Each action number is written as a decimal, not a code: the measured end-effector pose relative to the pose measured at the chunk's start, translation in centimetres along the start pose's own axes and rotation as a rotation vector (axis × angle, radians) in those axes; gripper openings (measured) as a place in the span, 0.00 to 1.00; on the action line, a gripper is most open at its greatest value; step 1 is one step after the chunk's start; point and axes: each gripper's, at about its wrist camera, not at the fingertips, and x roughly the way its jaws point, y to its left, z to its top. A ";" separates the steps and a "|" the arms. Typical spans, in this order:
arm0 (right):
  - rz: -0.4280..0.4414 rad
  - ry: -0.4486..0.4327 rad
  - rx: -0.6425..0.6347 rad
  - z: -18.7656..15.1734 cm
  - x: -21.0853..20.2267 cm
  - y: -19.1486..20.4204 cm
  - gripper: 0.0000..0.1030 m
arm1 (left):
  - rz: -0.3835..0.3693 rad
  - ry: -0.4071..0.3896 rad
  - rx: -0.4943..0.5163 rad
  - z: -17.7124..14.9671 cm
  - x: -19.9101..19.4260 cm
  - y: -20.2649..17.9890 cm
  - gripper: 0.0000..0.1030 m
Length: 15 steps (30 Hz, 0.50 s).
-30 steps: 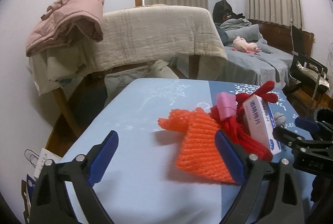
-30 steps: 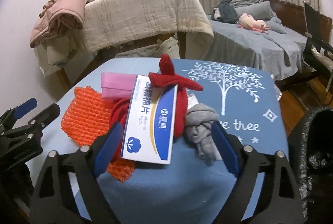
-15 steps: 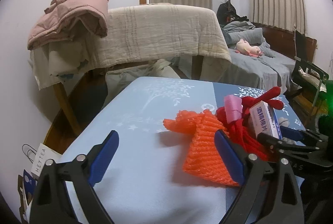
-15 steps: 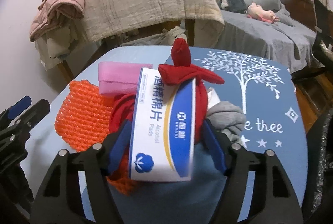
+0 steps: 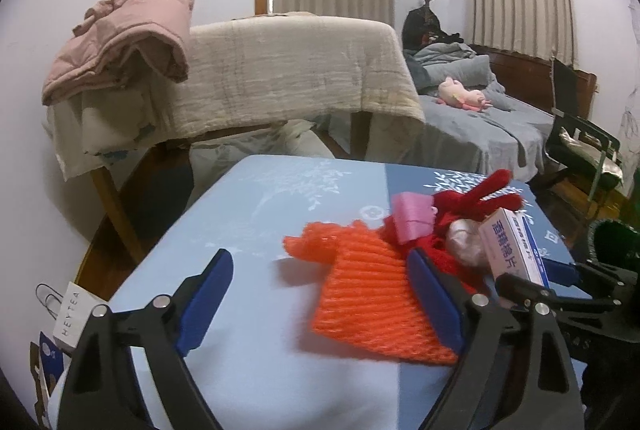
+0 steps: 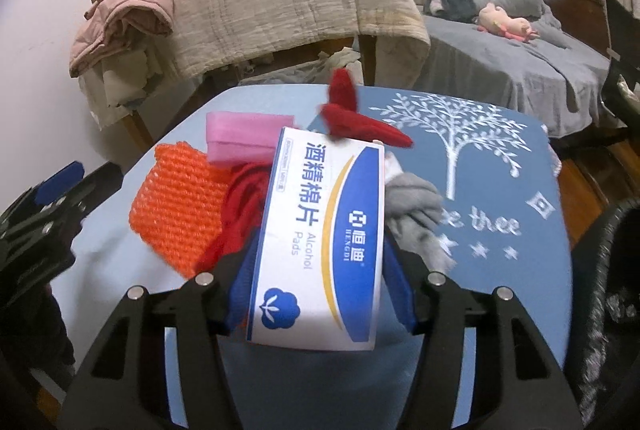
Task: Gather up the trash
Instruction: 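Grasp the Alcohol Pads box with the right tool while the left tool grasps the red ribbon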
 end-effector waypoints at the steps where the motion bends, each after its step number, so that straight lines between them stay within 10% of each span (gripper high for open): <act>1: -0.001 0.001 0.003 -0.3 -0.3 -0.2 0.54 | -0.010 0.004 0.003 0.0 0.0 -0.4 0.82; 15: -0.095 -0.009 0.073 -1.9 -2.7 -5.5 0.54 | -0.127 0.085 0.042 -0.9 3.3 -6.1 0.65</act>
